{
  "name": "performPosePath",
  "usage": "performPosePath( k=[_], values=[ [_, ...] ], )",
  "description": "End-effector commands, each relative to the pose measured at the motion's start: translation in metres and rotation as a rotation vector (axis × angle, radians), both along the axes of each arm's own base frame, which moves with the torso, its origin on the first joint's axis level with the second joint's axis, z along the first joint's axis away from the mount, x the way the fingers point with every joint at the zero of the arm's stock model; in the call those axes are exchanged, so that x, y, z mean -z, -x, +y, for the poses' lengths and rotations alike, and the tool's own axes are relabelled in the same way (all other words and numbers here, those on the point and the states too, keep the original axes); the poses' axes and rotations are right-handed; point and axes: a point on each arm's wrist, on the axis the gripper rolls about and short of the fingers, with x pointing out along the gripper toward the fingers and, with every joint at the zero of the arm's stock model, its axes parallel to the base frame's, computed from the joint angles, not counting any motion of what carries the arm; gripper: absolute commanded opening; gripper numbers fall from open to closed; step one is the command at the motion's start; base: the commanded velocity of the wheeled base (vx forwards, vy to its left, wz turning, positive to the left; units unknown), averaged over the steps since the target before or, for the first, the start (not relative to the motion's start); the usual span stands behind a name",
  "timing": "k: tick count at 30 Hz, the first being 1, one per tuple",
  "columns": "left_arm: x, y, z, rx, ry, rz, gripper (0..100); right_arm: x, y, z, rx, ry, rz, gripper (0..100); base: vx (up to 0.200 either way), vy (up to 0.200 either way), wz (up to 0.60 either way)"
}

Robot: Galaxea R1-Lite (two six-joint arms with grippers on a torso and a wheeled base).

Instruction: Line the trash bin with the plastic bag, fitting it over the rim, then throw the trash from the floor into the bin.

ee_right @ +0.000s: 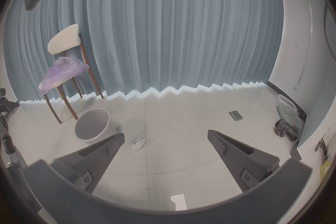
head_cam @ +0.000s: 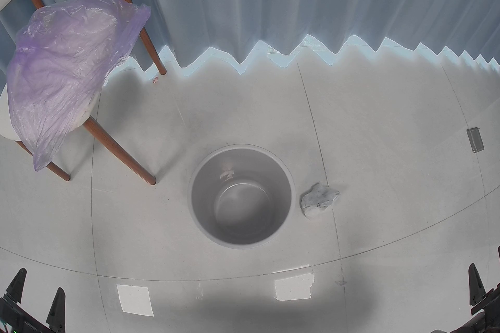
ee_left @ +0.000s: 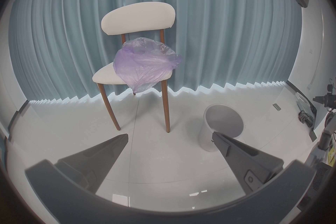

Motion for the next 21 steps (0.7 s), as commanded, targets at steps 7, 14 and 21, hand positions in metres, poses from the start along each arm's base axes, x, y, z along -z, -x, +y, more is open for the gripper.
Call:
performPosePath(
  k=[7,14,21],
  values=[
    [0.0047,-0.0002,0.0,-0.004,0.013,-0.002,100,0.0053,0.0,0.0,0.0,0.0,0.0,100,0.0,0.0,0.0],
    [0.0047,-0.0002,0.0,-0.004,0.015,-0.002,100,0.0053,0.0,0.0,0.0,-0.002,0.0,100,0.0,0.0,0.0],
    [-0.0041,0.0002,-0.0001,-0.003,-0.001,-0.088,100,0.0053,0.0,0.0,0.0,0.0,0.0,100,0.0,0.0,0.0]
  ],
)
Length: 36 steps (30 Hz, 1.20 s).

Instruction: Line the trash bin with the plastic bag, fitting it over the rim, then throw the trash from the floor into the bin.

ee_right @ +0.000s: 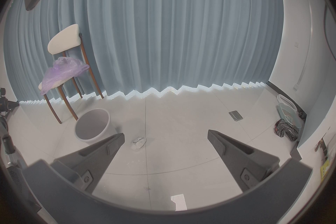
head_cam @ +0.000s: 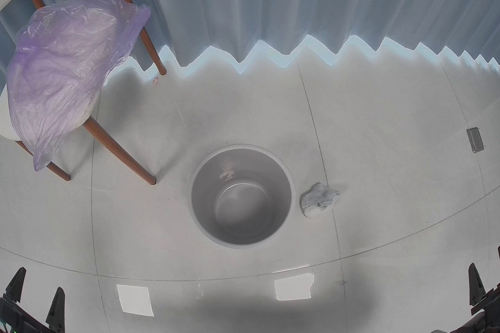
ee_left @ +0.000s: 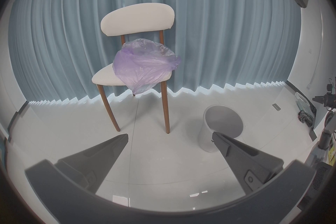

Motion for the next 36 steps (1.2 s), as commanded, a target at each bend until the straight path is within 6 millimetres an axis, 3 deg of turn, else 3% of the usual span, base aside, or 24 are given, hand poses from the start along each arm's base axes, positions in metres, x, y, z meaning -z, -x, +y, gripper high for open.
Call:
performPosePath(
  k=[1,2,3,8,15,18,20,21,25,36],
  values=[
    [-0.01,0.001,0.0,-0.01,0.004,-0.144,100,0.005,0.0,0.0,0.0,0.0,0.0,100,0.0,0.0,0.0],
    [-0.022,0.004,0.001,-0.03,0.0,-0.262,100,0.005,0.0,0.0,0.0,0.0,0.0,100,0.0,0.0,0.0],
    [-0.022,0.004,0.001,-0.051,-0.003,-0.27,100,0.005,0.0,0.0,0.0,0.0,0.0,100,0.0,0.0,0.0],
    [-0.016,0.002,0.001,-0.026,-0.012,-0.207,100,0.005,0.0,0.0,0.0,0.0,0.0,100,0.0,0.0,0.0],
    [-0.02,0.004,-0.004,0.162,-0.066,-0.219,100,0.005,0.0,0.0,0.0,0.0,0.0,100,0.0,0.0,0.0],
    [-0.05,0.001,-0.004,0.189,-0.07,-0.213,100,0.005,0.0,0.0,0.0,0.0,0.0,100,0.0,0.0,0.0],
    [-0.056,-0.002,-0.004,0.189,-0.07,-0.204,100,0.005,0.0,0.0,0.0,0.0,0.0,100,0.0,0.0,0.0],
    [-0.073,-0.005,-0.004,0.194,-0.073,-0.199,100,0.005,0.0,0.0,0.0,0.0,0.0,100,0.0,0.0,0.0],
    [-0.095,-0.019,-0.005,0.194,-0.125,-0.156,100,0.005,0.0,0.0,0.0,0.0,0.0,100,0.0,0.0,0.0],
    [-0.116,-0.056,-0.005,0.199,-0.218,-0.025,100,0.005,0.0,0.0,0.0,0.0,0.0,100,0.0,0.0,0.0]
  ],
)
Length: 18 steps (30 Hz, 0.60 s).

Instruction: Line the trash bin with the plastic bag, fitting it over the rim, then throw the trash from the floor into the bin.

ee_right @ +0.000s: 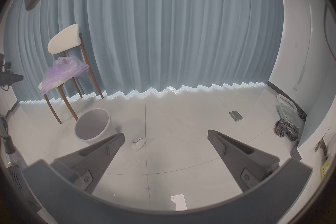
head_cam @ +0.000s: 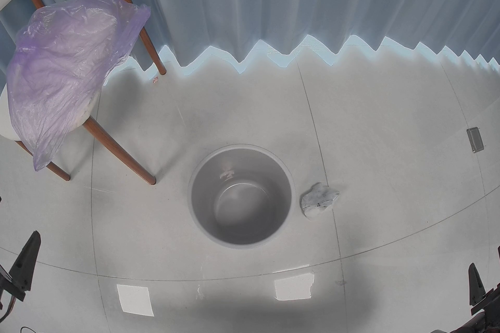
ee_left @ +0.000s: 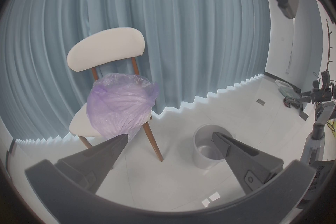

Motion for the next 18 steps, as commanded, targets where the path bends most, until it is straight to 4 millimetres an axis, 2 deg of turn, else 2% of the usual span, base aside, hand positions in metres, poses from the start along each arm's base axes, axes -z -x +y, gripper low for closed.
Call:
performPosePath(
  k=[1,2,3,7,8,10,16,18],
  values=[
    [-0.012,-0.028,0.0,0.003,-0.033,0.102,100,0.005,0.0,0.0,0.0,0.0,0.0,100,0.0,0.0,0.0],
    [-0.012,-0.028,0.0,0.003,-0.033,0.102,100,0.005,0.0,0.0,0.0,0.0,0.0,100,0.0,0.0,0.0],
    [-0.016,-0.042,-0.001,0.01,-0.058,0.144,100,0.005,0.0,0.0,0.0,0.0,0.0,100,0.0,0.0,0.0],
    [-0.019,-0.068,-0.001,0.014,-0.111,0.217,100,0.005,0.0,0.0,0.0,0.0,0.0,100,0.0,0.0,0.0],
    [-0.019,-0.068,-0.001,0.014,-0.111,0.217,100,0.005,0.0,0.0,0.0,0.0,0.0,100,0.0,0.0,0.0],
    [-0.021,-0.085,-0.001,0.015,-0.126,0.253,100,0.005,0.0,0.0,0.0,0.0,0.0,100,0.0,0.0,0.0],
    [-0.028,-0.112,-0.002,0.018,-0.127,0.274,100,0.005,0.0,0.0,0.0,0.0,0.0,100,0.0,0.0,0.0],
    [-0.029,-0.13,-0.001,0.011,-0.128,0.311,100,0.005,0.0,0.0,0.0,0.0,0.0,100,0.0,0.0,0.0]
  ],
)
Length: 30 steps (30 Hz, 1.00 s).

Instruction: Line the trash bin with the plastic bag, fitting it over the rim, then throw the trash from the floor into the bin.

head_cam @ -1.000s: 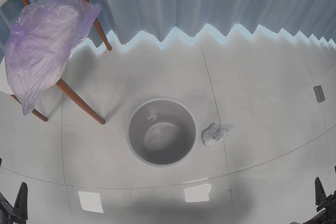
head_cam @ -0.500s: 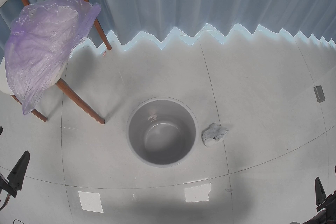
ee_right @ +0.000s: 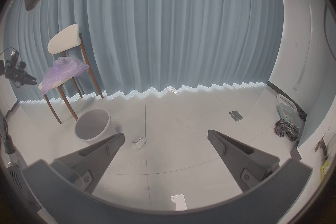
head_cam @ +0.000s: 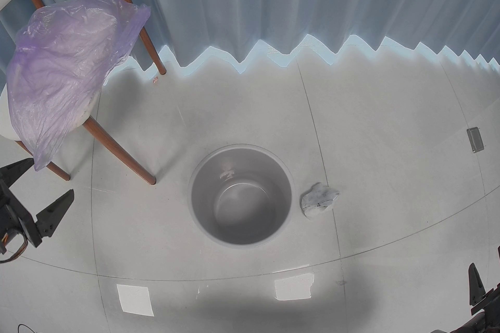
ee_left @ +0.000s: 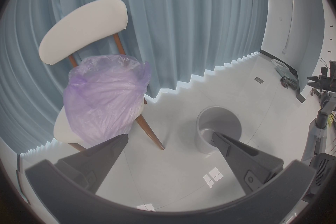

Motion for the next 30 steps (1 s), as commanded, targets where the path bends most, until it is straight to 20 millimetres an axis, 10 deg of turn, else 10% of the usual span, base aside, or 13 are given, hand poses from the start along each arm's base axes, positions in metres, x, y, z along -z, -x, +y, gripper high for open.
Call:
performPosePath(
  k=[1,13,30],
  values=[
    [-0.001,-0.05,0.001,-0.007,-0.009,0.101,100,0.005,0.0,0.0,0.0,0.0,0.0,100,0.0,0.0,0.0],
    [-0.009,-0.129,0.006,0.114,-0.179,-0.101,100,0.005,0.0,0.0,0.0,0.0,0.0,100,0.0,0.0,0.0],
    [-0.028,-0.169,0.033,0.027,-0.258,-0.18,100,0.005,0.0,0.0,0.0,0.0,0.0,100,0.0,0.0,0.0]
  ],
)
